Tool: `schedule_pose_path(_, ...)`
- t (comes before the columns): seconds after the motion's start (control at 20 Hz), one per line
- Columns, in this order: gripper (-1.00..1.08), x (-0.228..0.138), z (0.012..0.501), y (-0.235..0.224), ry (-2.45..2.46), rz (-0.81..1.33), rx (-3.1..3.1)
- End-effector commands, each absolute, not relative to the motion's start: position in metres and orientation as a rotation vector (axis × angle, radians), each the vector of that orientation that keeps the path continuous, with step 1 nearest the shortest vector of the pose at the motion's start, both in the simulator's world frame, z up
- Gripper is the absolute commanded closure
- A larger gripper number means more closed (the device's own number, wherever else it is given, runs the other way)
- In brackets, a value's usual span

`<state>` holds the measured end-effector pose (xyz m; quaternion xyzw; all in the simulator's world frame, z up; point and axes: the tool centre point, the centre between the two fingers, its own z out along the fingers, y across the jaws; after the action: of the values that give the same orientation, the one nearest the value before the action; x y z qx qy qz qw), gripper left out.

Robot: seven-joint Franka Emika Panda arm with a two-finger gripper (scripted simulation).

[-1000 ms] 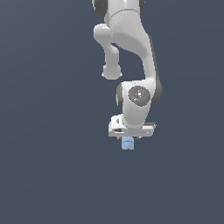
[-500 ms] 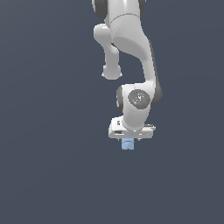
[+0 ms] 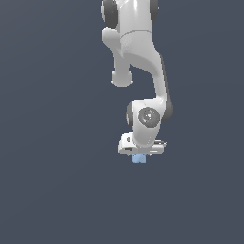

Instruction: Pick up the object and move it to a goal position.

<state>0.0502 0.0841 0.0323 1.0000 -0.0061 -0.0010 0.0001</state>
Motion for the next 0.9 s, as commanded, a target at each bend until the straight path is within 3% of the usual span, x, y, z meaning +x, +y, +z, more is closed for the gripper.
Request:
schedule_pose_path(0.0, -0.92, 0.0516, 0.0303, 0.0843, -0.019, 0.000, 3.142)
schedule_pose_path(0.05, -0.92, 0.0518, 0.0304, 0.0843, -0.019, 0.000, 3.142)
schedule_pose_path(0.1, 1.08, 0.0518, 0.0304, 0.0843, -0.019, 0.000, 3.142)
schedule_pose_path(0.85, 1.08, 0.0514, 0.0382, 0.0859, -0.019, 0.000, 3.142)
